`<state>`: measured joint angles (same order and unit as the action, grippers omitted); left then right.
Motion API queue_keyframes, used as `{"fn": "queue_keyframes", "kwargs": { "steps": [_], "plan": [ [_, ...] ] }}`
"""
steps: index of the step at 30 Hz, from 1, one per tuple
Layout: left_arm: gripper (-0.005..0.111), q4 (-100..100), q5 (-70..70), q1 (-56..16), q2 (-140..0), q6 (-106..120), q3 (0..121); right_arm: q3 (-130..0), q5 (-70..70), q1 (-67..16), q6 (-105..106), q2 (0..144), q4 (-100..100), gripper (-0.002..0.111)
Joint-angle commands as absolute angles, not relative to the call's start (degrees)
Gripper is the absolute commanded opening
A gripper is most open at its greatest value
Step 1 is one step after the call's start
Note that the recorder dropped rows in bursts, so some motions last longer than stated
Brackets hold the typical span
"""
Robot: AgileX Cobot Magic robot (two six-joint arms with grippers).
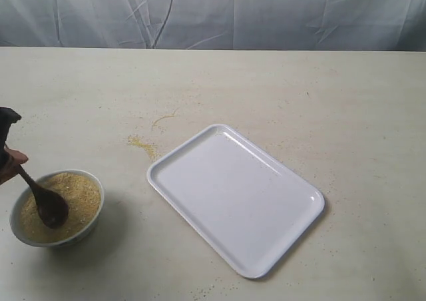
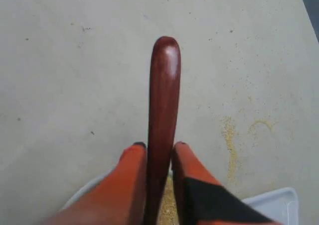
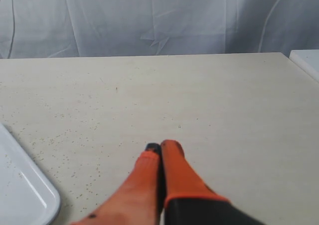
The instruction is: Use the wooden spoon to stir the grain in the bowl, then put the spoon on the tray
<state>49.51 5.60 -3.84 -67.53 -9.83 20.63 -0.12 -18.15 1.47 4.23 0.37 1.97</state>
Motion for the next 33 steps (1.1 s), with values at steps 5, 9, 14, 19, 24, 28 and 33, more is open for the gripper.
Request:
{"fn": "queue_keyframes", "kwargs": {
  "steps": [5,9,14,19,24,28,33],
  "plan": [
    [0.052,48.8,4.4,-3.6,-67.1,-10.0,20.4,0.0,-17.4,1.3,4.3,0.0,2.0,0.000],
    [0.052,48.4,4.8,-3.6,-66.0,-9.9,20.7,0.0,-17.4,1.3,4.3,0.0,2.0,0.000],
    [0.052,40.7,6.3,-3.6,-60.0,-9.9,24.1,0.0,-17.4,1.3,4.3,0.0,2.0,0.000],
    [0.052,34.9,7.1,-3.6,-57.0,-9.9,28.6,0.0,-17.4,1.3,4.3,0.0,2.0,0.000],
    [0.052,23.2,3.8,-3.6,-57.0,-9.9,30.6,0.0,-17.4,1.3,4.3,0.0,2.0,0.000],
    [0.052,9.3,2.4,-3.6,-57.0,-9.9,32.1,0.0,-17.4,1.3,4.3,0.0,2.0,0.000],
    [0.052,4.0,2.6,-3.6,-57.0,-9.9,33.1,0.0,-17.4,1.3,4.3,0.0,2.0,0.000]
  ]
}}
